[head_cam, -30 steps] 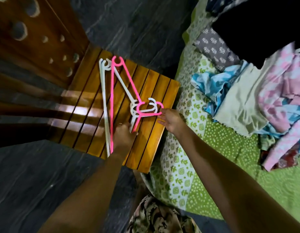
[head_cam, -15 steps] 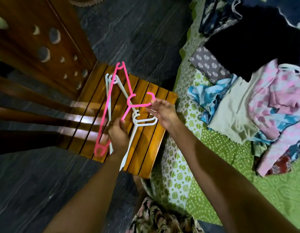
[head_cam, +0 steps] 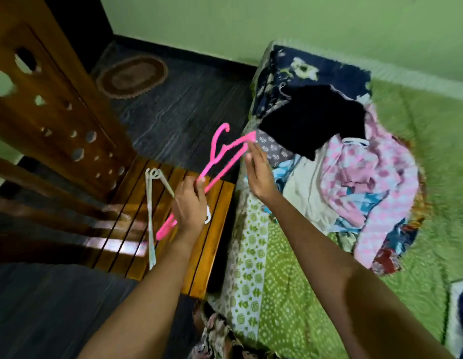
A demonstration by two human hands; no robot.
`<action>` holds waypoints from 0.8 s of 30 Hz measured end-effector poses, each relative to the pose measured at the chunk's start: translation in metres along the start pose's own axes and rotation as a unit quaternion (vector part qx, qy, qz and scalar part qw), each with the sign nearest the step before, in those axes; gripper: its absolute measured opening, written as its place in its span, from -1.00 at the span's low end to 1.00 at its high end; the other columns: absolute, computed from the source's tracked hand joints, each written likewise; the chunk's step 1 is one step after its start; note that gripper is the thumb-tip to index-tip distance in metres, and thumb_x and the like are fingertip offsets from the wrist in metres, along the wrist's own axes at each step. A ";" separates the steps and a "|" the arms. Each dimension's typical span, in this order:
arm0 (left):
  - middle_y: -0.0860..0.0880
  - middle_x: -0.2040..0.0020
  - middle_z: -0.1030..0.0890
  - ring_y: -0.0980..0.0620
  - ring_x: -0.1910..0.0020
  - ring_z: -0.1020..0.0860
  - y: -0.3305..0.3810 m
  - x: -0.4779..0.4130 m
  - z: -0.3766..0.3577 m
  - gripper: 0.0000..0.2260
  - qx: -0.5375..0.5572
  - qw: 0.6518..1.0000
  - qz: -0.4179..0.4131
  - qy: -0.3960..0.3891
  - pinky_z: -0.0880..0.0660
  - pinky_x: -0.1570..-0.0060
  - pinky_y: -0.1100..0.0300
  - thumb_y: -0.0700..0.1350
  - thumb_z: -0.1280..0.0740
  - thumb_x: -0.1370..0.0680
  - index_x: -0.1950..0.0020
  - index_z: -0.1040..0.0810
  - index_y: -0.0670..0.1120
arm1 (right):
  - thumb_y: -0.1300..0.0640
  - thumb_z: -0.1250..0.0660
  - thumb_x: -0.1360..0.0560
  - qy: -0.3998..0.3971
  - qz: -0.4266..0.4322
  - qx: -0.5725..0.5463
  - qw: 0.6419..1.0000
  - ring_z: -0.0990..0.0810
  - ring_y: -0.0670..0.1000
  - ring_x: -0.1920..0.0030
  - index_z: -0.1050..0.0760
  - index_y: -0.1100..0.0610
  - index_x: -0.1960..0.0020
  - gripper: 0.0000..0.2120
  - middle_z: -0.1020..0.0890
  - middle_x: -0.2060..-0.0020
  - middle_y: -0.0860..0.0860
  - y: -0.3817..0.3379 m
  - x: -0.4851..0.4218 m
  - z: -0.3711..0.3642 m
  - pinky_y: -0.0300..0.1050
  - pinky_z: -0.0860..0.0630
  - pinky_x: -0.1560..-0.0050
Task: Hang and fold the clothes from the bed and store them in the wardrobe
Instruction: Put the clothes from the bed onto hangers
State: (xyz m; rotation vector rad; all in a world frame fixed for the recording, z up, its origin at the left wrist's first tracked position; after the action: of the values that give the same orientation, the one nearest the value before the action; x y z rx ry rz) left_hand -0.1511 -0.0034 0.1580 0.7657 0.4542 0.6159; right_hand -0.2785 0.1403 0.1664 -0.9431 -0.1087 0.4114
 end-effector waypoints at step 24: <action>-0.22 0.24 -0.58 -0.23 0.22 -0.51 0.263 0.073 -0.188 -0.78 -0.047 0.992 -0.115 0.007 -0.12 0.26 0.17 -0.26 -0.28 -0.55 -0.15 -0.62 -0.15 | 0.26 -0.28 -0.52 0.078 0.061 0.112 0.989 -0.54 0.22 -0.10 -0.53 0.32 -0.18 -0.74 -0.59 -0.04 0.25 0.156 -0.008 0.295 -0.02 -0.40 -0.13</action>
State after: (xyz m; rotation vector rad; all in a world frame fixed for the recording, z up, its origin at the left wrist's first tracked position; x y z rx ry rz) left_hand -0.2981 0.2865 0.2234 0.6087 0.5151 0.4236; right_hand -0.4104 0.4428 0.2146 -0.7592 0.1369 0.4502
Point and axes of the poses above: each hand's wrist, its own x-axis away from the middle knuckle, its own z-axis out of the back of the hand, y = z × x, the point moved 6 cm from there along -x, towards the middle knuckle
